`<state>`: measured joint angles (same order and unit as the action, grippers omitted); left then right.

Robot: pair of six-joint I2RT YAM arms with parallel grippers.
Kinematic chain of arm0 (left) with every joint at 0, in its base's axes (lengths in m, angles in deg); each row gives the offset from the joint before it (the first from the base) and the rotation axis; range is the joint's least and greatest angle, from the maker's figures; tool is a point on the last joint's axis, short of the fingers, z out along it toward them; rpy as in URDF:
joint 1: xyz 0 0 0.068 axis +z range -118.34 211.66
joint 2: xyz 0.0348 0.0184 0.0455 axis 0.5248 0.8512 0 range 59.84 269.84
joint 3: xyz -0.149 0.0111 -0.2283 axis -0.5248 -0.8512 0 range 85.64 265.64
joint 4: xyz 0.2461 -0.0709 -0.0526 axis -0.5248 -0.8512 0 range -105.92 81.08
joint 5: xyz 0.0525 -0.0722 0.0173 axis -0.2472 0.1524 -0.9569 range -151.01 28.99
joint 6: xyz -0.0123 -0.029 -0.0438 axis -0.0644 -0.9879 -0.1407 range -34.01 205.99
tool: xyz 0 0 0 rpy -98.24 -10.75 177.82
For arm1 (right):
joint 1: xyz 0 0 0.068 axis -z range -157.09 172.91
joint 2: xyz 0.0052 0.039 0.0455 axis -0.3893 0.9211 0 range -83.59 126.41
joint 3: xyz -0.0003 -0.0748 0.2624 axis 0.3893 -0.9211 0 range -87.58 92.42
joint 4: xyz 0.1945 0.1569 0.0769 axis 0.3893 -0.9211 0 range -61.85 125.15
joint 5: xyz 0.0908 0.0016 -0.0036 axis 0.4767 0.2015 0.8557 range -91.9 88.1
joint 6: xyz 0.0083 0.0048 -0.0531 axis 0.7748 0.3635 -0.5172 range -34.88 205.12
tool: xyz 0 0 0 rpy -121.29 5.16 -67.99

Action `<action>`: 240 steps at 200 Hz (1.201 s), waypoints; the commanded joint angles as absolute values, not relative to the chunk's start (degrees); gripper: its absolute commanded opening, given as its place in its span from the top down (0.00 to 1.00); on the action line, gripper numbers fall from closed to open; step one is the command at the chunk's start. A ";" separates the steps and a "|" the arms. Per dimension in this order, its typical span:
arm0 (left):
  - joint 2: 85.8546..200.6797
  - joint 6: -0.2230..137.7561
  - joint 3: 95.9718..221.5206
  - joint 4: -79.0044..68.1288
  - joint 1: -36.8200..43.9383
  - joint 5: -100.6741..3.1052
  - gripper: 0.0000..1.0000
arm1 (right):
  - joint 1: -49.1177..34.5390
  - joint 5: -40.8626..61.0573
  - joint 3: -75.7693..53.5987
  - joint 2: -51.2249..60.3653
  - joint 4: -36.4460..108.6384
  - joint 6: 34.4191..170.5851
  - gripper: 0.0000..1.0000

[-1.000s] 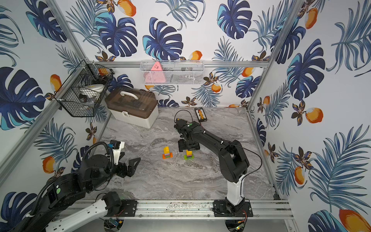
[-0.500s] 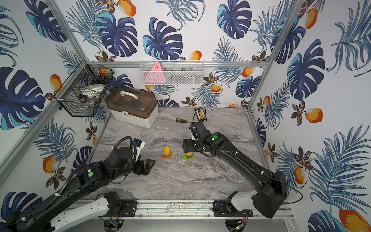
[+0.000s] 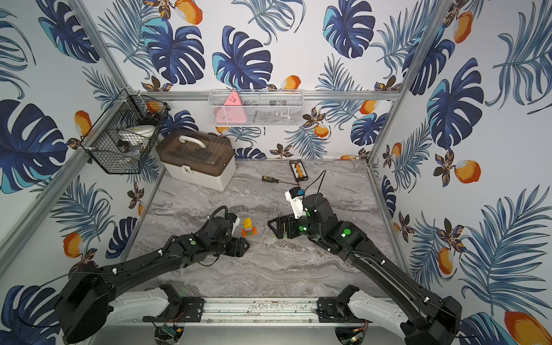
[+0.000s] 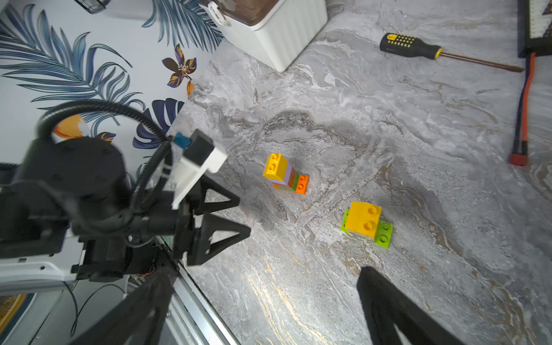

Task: Assemble the number 1 with lego
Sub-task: Pick up the lego brick from the center of the board.

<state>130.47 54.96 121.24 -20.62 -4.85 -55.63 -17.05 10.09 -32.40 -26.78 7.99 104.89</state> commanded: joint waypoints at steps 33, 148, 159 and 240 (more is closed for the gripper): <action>139.11 61.58 128.11 -13.71 -0.23 -50.10 0.30 | -16.90 14.14 -31.17 -27.40 9.02 101.62 0.02; 145.40 65.40 135.68 -20.17 0.09 -52.13 0.31 | -16.81 14.76 -30.75 -26.38 7.36 100.11 0.03; 143.92 64.26 135.35 -20.92 0.04 -53.97 0.23 | -16.82 11.91 -30.03 -25.94 5.97 101.20 0.03; 156.03 47.82 165.05 -60.07 -8.67 -73.25 0.01 | -16.86 -10.52 -22.86 -21.00 -8.39 111.46 0.00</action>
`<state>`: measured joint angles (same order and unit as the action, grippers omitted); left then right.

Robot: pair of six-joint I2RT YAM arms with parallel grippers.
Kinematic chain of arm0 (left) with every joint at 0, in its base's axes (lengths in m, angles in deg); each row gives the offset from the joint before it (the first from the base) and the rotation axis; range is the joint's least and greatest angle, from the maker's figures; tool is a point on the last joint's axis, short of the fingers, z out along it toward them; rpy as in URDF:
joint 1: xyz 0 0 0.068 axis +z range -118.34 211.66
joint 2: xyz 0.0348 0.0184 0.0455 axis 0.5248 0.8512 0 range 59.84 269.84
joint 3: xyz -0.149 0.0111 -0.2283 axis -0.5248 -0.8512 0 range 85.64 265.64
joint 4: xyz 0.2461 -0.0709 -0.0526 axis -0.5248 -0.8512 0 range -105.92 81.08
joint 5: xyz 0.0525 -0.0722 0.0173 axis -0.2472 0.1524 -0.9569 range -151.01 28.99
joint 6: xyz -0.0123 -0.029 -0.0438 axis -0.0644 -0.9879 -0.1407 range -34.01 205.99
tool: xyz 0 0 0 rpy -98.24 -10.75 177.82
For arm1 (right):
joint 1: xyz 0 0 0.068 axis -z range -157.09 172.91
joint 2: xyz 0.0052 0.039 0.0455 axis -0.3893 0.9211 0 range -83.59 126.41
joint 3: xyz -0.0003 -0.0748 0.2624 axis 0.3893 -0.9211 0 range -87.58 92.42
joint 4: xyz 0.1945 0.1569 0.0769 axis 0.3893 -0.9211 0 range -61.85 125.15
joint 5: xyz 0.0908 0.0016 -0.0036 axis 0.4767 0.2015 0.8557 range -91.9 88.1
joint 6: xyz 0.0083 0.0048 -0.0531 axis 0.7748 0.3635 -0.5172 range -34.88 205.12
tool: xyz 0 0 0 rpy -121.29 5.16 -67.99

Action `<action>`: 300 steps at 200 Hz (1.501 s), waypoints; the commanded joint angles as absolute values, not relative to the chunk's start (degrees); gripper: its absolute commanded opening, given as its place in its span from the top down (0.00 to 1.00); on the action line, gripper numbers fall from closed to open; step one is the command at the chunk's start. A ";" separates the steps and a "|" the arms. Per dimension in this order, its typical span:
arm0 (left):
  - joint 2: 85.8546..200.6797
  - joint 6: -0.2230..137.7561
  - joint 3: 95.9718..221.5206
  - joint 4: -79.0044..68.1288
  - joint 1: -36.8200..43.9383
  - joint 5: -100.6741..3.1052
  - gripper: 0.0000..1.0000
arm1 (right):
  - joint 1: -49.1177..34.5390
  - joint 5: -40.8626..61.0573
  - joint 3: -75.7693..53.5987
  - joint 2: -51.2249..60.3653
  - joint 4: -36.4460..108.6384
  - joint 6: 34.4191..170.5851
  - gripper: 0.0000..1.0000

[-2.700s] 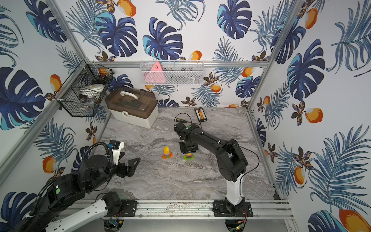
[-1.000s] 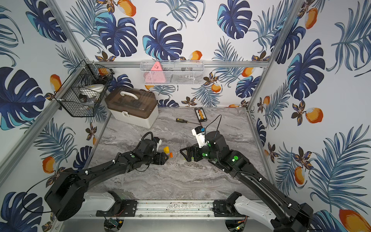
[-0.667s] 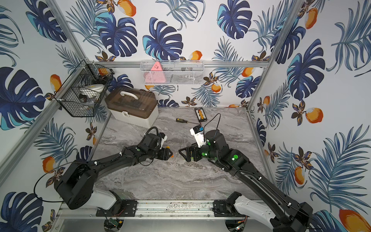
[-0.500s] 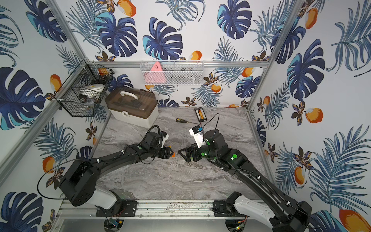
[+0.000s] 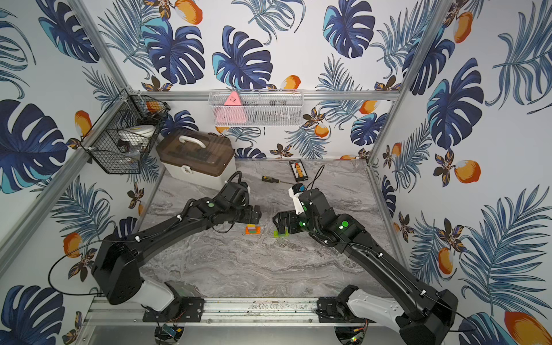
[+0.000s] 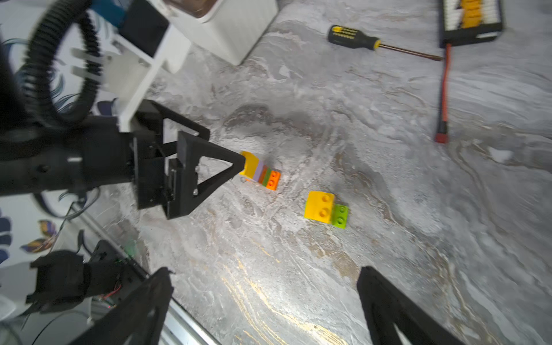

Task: Assemble the number 1 with lego
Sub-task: Pick up the lego brick from the center of the board.

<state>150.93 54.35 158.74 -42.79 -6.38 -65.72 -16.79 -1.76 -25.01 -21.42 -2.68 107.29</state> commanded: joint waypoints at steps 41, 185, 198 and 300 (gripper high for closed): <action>163.77 43.92 171.61 -68.10 -9.76 -77.77 0.09 | -16.82 -11.11 -21.42 -23.60 -11.01 111.70 0.00; 173.00 42.41 176.92 -68.08 -9.67 -77.84 0.48 | -16.83 -8.94 -23.59 -29.69 -11.33 111.19 0.00; 173.59 43.05 177.61 -69.12 -9.64 -77.97 0.53 | -16.81 -9.15 -23.69 -30.05 -11.43 111.05 0.00; 173.65 48.90 184.39 -81.17 -7.50 -74.32 0.73 | -16.87 -9.14 -22.84 -33.21 -13.07 110.95 0.00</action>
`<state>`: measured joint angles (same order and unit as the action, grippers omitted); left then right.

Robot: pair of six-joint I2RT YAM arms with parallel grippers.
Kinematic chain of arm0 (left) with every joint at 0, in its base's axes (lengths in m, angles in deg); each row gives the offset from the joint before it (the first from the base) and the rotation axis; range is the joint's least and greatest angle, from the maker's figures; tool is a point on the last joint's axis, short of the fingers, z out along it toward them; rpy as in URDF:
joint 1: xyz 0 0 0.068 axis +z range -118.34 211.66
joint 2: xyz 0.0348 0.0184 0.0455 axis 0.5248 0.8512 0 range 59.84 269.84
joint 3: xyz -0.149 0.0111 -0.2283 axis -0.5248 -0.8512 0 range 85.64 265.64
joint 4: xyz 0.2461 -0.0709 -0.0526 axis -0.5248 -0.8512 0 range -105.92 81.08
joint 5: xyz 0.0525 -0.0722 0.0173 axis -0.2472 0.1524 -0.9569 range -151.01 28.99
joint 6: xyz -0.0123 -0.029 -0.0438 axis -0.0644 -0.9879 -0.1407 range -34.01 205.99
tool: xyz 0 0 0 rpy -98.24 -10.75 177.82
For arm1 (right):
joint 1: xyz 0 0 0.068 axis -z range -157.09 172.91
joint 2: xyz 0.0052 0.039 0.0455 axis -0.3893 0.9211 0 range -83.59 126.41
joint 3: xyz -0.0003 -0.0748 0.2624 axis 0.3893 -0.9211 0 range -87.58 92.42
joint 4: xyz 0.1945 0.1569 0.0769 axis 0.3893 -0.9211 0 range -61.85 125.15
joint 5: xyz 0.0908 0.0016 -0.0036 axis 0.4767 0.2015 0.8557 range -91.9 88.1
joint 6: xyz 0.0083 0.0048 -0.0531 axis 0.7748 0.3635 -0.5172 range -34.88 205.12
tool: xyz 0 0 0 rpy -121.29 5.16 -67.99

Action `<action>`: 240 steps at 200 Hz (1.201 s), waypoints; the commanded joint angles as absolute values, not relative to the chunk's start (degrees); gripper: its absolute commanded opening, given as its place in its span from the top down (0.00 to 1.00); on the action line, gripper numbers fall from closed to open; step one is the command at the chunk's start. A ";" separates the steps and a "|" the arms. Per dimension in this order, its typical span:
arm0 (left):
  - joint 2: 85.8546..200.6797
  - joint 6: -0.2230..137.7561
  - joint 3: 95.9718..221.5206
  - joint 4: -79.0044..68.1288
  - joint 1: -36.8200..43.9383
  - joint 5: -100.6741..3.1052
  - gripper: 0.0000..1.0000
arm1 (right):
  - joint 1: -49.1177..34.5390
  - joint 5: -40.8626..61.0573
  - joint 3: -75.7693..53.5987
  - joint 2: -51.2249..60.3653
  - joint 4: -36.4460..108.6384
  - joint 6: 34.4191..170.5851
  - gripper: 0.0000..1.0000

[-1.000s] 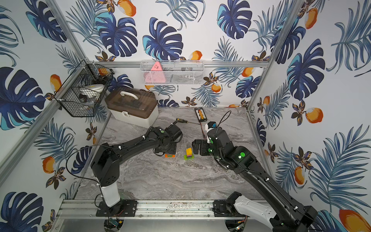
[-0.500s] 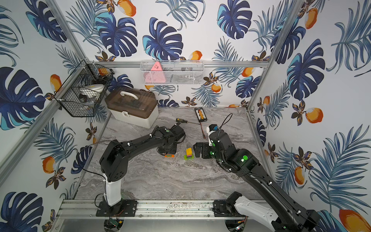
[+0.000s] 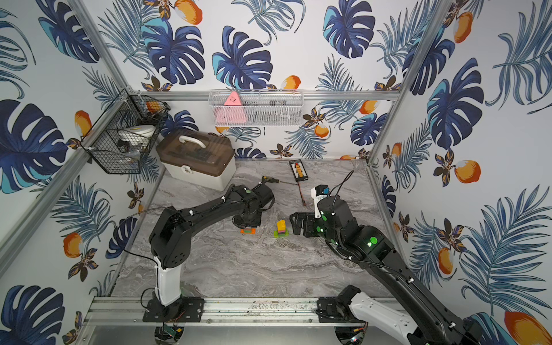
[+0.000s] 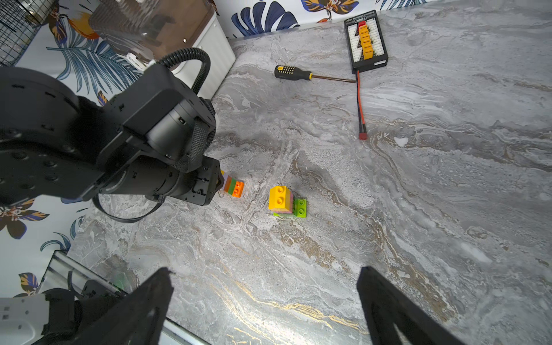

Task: Assemble the number 1 with lego
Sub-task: Pick up the lego brick from the center of the board, then place the lego brick at the center of the board.

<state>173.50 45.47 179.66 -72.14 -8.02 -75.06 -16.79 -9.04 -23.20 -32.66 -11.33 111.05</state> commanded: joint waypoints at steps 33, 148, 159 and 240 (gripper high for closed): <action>171.55 51.40 188.32 -87.66 -5.14 -69.03 0.74 | -16.83 -8.07 -23.75 -34.35 -11.59 112.20 0.00; 152.66 40.96 155.90 -57.07 -4.55 -71.50 0.87 | -16.82 -8.23 -24.92 -37.79 -12.27 111.97 0.00; 151.80 40.15 153.46 -54.74 -4.63 -71.96 0.88 | -16.81 -8.29 -24.66 -37.41 -12.40 112.01 0.00; 150.62 33.66 143.77 -45.72 -9.95 -78.47 1.00 | -16.81 -9.00 -23.78 -35.41 -12.71 111.32 0.00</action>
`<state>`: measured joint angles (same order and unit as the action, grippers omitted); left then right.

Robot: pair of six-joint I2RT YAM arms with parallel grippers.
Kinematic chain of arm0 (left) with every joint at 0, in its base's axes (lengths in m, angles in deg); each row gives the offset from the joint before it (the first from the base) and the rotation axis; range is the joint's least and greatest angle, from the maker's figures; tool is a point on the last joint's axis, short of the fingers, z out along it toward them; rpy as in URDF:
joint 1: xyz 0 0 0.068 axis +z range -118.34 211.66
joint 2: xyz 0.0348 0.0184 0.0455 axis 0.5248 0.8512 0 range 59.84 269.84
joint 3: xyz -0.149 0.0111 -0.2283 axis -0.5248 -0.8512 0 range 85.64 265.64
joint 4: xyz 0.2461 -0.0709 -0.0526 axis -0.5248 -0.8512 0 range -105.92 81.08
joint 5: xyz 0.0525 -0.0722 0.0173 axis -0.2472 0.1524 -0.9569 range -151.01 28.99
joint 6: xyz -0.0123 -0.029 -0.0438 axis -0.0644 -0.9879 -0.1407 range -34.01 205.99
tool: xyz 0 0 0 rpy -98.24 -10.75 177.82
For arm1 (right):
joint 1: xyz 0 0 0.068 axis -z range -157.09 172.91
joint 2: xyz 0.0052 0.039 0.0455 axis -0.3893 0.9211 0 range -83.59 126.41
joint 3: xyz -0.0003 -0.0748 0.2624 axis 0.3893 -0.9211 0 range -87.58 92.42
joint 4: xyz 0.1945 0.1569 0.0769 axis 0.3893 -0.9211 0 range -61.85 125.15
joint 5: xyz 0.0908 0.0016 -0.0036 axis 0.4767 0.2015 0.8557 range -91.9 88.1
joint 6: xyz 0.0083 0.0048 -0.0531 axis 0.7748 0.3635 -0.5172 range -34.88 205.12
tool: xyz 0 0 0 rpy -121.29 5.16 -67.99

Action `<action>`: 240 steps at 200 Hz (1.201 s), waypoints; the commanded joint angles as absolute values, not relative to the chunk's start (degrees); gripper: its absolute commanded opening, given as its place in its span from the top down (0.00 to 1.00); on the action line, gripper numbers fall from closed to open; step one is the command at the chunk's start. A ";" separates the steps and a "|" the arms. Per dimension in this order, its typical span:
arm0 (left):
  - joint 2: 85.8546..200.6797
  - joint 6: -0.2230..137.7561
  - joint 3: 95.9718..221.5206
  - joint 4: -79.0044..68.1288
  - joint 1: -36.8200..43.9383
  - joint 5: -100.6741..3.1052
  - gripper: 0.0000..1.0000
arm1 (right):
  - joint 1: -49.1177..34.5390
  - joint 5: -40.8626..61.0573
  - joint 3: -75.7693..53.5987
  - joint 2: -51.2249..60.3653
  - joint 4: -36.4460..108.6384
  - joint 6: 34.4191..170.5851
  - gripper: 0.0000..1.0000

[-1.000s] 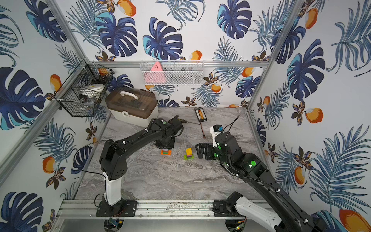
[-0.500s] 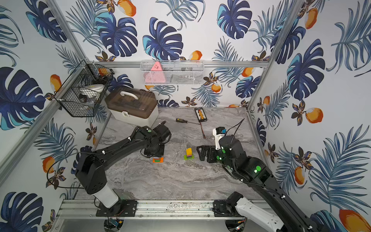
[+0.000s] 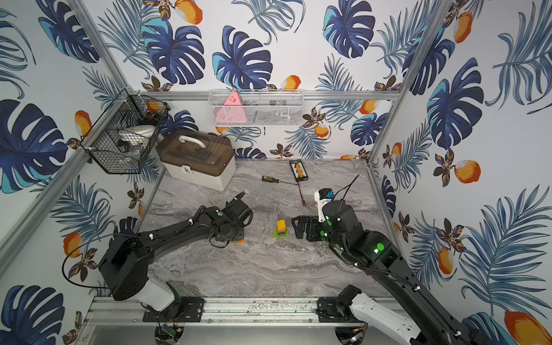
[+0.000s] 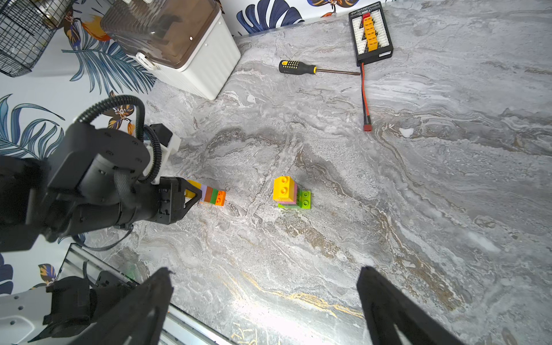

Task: Assemble the number 1 with lego
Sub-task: Place the lego brick at the center of the board.

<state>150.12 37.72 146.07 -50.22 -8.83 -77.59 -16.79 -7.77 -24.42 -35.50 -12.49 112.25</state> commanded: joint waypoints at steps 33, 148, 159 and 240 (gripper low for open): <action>151.14 32.28 141.47 -44.14 -10.60 -79.04 1.00 | -16.80 -9.55 -23.35 -35.22 -13.43 110.66 0.00; 146.05 34.02 146.13 -48.04 -10.67 -79.71 0.03 | -16.82 -8.06 -22.80 -33.66 -13.28 109.76 0.00; 144.94 34.13 147.28 -48.96 -10.70 -79.89 0.01 | -16.82 -6.17 -23.38 -32.98 -13.01 108.91 0.00; 106.21 35.38 145.59 -66.90 -5.75 -89.19 0.01 | -32.87 -9.26 -22.82 -12.74 -4.21 121.11 0.00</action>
<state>116.92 33.26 146.83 -58.31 -7.91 -83.36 -26.32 -1.50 -26.74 -19.21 -7.33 116.97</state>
